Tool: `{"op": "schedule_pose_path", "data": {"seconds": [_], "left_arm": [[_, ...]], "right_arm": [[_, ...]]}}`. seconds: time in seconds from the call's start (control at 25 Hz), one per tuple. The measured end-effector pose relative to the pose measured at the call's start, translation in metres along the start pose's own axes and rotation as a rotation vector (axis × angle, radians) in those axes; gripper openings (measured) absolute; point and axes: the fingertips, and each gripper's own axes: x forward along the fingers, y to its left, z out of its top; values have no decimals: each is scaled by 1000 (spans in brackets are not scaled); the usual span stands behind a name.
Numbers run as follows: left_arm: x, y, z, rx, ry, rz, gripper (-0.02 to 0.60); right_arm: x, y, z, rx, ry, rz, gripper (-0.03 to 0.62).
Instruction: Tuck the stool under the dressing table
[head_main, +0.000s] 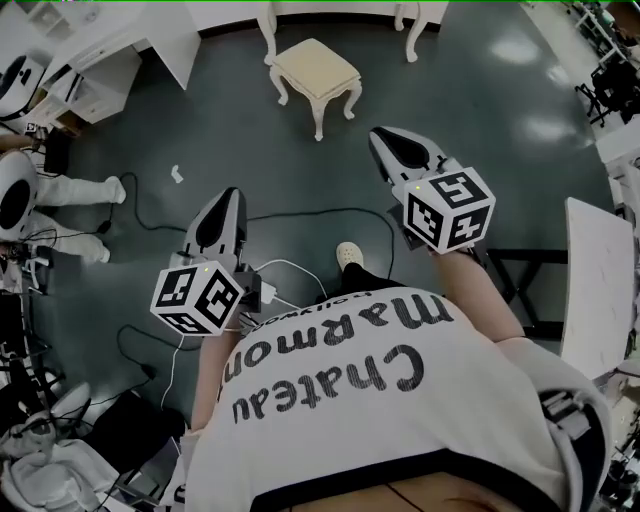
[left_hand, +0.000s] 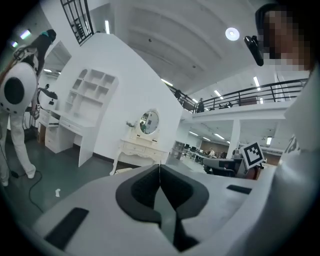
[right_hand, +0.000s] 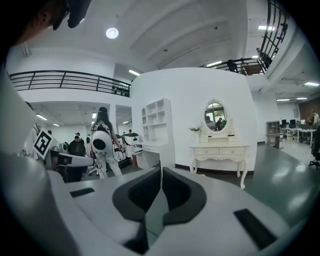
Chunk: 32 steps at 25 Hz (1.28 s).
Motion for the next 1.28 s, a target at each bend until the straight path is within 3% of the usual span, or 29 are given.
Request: {"op": "schedule_pose_path", "data": {"seconds": [0.16,0.4,0.64,1.0,1.28], "left_arm": [[62,14,32,-81,-45,6,23],[167,20,60,-69,-80,19,23],[251,25,62,-67,-84,20,23],[317,46,56,-64,-31,21,23],[389,82,71,-49,-2,-22,23]], "right_arm": [[48,-49,23,8,12,27,28],[116,-125,53,-6,11,81,28],[169,-185,51,5,49,112,28],[213,-233,31,87,85,100,28],[274,-267,35,116,102,66,28]]}}
